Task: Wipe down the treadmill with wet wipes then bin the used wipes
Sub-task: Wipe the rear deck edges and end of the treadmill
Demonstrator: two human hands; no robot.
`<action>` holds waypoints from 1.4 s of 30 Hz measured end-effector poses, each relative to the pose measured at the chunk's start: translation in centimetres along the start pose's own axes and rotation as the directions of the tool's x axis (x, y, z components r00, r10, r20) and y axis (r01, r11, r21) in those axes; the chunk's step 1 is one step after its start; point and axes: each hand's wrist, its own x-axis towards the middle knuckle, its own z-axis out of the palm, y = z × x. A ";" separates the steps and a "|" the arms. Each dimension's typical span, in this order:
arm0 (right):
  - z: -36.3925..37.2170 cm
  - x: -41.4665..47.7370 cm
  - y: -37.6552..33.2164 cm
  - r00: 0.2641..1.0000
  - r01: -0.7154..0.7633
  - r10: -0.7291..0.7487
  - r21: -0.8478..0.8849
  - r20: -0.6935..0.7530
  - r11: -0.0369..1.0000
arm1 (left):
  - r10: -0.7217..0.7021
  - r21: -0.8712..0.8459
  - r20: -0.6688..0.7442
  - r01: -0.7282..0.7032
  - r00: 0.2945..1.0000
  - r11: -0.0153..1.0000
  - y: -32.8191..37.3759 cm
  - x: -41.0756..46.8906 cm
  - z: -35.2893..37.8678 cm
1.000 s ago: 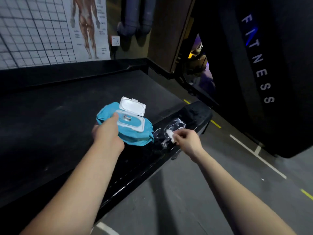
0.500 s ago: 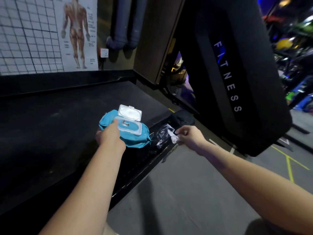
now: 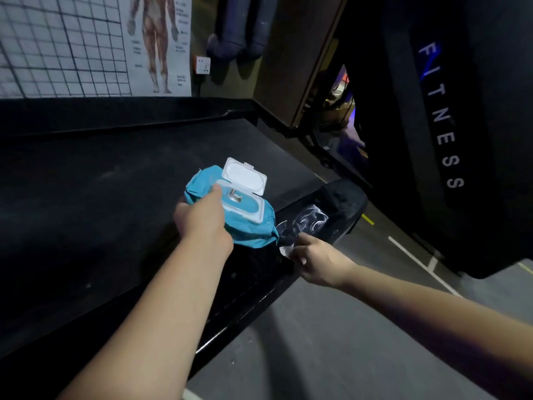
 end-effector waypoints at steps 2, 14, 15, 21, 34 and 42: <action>0.1 -0.2 1.5 1.000 -0.005 0.004 0.054 0.022 0.999 | 0.021 0.018 0.022 -0.021 1.000 1.000 -0.5 0.1 0.0; 1.1 1.8 5.5 0.986 -0.110 0.119 0.079 -0.121 0.991 | 0.044 0.089 0.060 -0.049 0.997 0.995 -1.1 0.5 -0.3; 0.8 2.0 5.4 0.983 -0.125 0.135 0.082 -0.124 0.989 | 0.042 0.084 0.057 -0.046 0.998 0.995 -1.0 0.4 -0.4; -1.6 2.4 3.6 0.917 -0.269 0.324 0.239 -0.232 0.933 | 0.057 0.042 0.043 -0.059 0.997 0.997 0.0 0.4 -1.2; 1.7 3.2 4.7 0.931 -0.279 0.302 0.135 -0.206 0.951 | 0.053 0.058 0.052 -0.056 0.997 0.997 -0.8 0.0 -0.4; -0.5 4.3 3.1 0.846 -0.417 0.494 0.326 -0.203 0.848 | 0.057 0.041 0.023 -0.058 0.998 0.997 -0.6 0.9 -0.7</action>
